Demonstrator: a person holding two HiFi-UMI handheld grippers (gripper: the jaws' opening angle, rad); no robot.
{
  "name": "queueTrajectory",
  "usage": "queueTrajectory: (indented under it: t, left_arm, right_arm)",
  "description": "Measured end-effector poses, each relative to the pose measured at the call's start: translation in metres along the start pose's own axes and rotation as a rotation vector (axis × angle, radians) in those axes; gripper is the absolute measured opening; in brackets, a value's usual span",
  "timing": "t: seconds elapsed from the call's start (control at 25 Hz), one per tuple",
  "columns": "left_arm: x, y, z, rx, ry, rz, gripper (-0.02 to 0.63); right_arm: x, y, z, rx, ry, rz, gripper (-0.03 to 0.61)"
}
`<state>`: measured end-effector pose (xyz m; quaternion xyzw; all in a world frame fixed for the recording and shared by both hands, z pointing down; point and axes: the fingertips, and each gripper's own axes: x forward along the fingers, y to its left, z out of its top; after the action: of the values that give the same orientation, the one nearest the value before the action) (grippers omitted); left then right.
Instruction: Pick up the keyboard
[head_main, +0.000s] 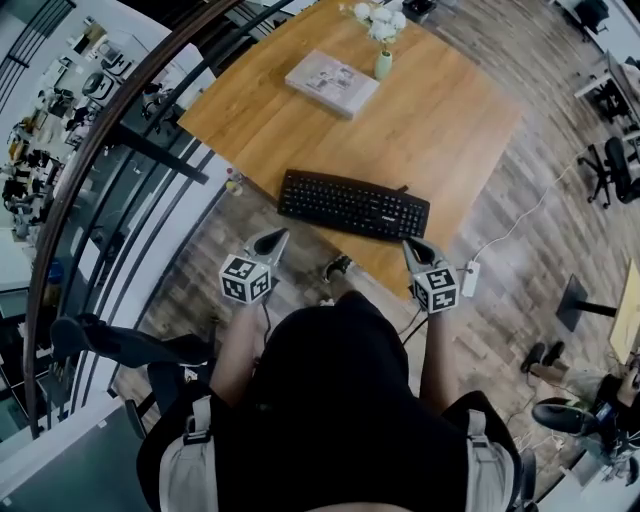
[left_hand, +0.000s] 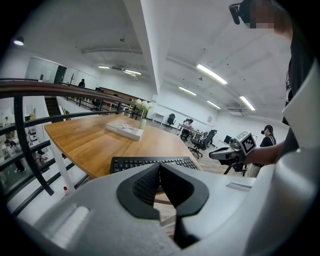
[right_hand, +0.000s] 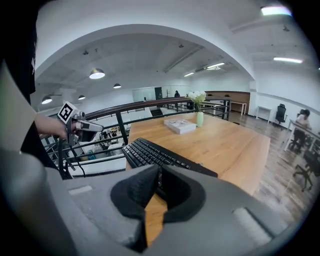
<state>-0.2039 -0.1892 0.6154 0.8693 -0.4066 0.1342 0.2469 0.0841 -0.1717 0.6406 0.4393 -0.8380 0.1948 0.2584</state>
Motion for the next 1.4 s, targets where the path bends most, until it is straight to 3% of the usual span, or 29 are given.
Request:
queueTrajectory:
  t: [0.2, 0.4, 0.92, 1.24, 1.4]
  left_arm:
    - [0.018, 0.011, 0.004, 0.007, 0.029, 0.009, 0.012]
    - [0.041, 0.02, 0.006, 0.068, 0.08, 0.023, 0.014]
    - [0.104, 0.061, 0.012, 0.031, 0.169, 0.037, 0.015]
    - [0.132, 0.083, -0.004, 0.011, 0.244, 0.048, 0.015]
    - [0.145, 0.09, -0.009, 0.006, 0.278, 0.055, 0.017]
  right_arm:
    - [0.006, -0.02, 0.002, 0.033, 0.009, -0.019, 0.021]
    - [0.014, -0.041, -0.012, 0.062, 0.045, -0.035, 0.021]
    - [0.039, -0.098, -0.038, 0.157, 0.138, -0.077, 0.023]
    - [0.061, -0.123, -0.055, 0.185, 0.203, -0.072, 0.023]
    - [0.064, -0.135, -0.066, 0.228, 0.234, -0.073, 0.089]
